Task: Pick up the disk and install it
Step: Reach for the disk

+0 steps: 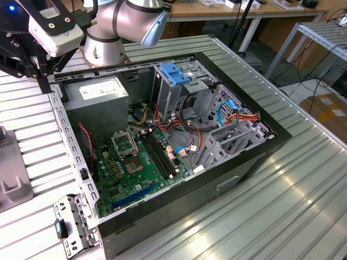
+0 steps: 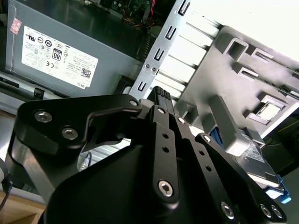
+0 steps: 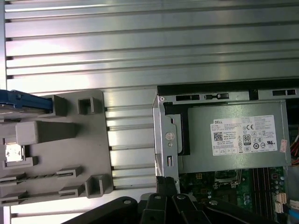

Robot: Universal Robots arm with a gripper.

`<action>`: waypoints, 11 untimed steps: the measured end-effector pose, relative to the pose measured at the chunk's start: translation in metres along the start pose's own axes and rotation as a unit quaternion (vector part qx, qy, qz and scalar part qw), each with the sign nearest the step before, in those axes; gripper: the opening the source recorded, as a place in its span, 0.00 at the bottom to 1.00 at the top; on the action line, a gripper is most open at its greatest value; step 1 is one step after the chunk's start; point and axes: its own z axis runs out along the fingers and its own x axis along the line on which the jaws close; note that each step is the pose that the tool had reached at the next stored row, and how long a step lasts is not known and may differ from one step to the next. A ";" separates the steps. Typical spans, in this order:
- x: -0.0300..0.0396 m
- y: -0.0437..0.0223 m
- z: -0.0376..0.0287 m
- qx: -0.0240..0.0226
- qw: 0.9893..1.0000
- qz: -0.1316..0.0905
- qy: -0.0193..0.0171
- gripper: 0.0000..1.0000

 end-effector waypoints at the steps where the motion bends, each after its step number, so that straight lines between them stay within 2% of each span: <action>1: 0.0001 0.0000 0.0000 0.000 1.000 0.000 0.000 0.10; 11: 0.0021 -0.0002 0.0001 0.000 1.000 0.000 0.000 0.10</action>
